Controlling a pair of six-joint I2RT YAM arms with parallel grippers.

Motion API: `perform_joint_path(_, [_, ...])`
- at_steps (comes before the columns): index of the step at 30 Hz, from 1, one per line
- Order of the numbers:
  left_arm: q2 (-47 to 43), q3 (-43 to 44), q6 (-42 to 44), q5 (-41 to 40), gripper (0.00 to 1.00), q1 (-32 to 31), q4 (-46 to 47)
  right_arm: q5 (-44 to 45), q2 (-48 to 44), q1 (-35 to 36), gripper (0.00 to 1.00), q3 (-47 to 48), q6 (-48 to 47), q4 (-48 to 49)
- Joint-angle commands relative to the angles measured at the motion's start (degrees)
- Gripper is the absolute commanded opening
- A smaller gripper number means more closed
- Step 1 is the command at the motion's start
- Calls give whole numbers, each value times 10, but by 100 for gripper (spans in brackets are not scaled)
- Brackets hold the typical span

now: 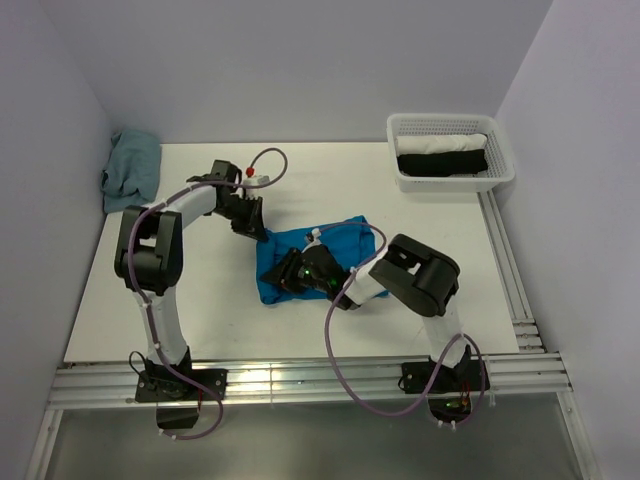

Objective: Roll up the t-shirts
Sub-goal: Roll the tshirt

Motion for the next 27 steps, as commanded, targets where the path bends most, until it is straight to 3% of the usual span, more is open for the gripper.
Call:
perform_joint_path(1, [-2, 32, -10, -89, 0, -25, -13, 33, -52, 3, 45, -6, -39, -93])
perform_joint_path(6, [11, 69, -32, -169, 0, -52, -44, 75, -93, 25, 50, 8, -72, -191])
perform_joint_path(20, [41, 133, -25, -233, 0, -88, -102, 128, -147, 86, 53, -11, -80, -248])
perform_joint_path(27, [51, 142, -20, -248, 0, -100, -110, 203, -209, 90, 54, 92, -161, -431])
